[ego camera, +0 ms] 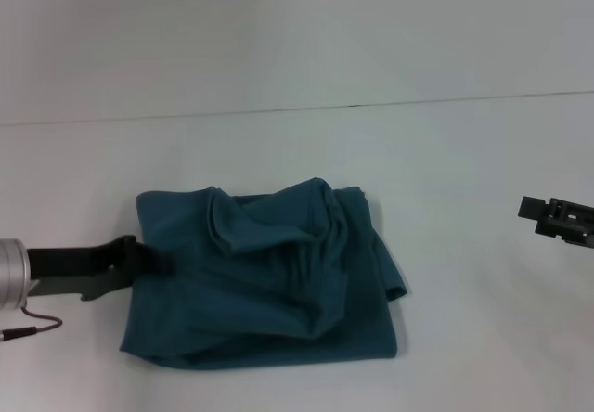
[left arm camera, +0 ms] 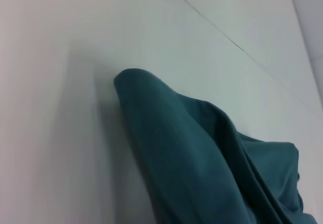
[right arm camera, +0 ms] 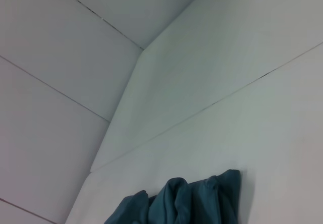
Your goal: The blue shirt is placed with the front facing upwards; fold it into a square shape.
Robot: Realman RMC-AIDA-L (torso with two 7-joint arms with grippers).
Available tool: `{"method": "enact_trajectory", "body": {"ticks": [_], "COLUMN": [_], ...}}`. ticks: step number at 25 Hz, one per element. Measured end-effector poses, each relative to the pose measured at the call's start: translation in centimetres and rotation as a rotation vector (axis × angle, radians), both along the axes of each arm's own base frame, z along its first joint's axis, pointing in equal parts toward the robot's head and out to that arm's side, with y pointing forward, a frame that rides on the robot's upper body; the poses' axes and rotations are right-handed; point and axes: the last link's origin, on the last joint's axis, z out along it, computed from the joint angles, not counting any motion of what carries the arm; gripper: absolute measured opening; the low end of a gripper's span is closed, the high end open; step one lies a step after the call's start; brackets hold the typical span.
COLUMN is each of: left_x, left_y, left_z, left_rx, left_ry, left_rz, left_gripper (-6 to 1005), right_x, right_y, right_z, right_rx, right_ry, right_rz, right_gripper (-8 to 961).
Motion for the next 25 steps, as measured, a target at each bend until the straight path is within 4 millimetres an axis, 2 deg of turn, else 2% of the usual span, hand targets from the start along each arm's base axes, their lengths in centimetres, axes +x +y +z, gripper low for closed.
{"method": "enact_trajectory", "body": {"ticks": [9, 13, 18, 20, 25], "left_x": [0.3, 0.1, 0.0, -0.1, 0.0], "left_y": [-0.1, -0.1, 0.2, 0.2, -0.1], "left_z": [0.1, 1.1, 3.2, 3.9, 4.9], "left_rx": [-0.019, 0.01, 0.074, 0.094, 0.154], "left_ry": [-0.008, 0.008, 0.012, 0.009, -0.044], "left_rz": [-0.004, -0.012, -0.012, -0.005, 0.005], "left_gripper": [105, 126, 153, 334, 537], "right_x": [0.1, 0.3, 0.3, 0.2, 0.1], "right_y": [-0.1, -0.3, -0.4, -0.3, -0.3], "right_z": [-0.1, -0.1, -0.1, -0.2, -0.2], "right_rx": [-0.002, -0.001, -0.004, -0.005, -0.005], "right_ry": [-0.002, -0.003, -0.001, 0.0, 0.001], "right_rz": [-0.005, -0.01, -0.009, -0.007, -0.005], "right_gripper": [907, 904, 900, 899, 895]}}
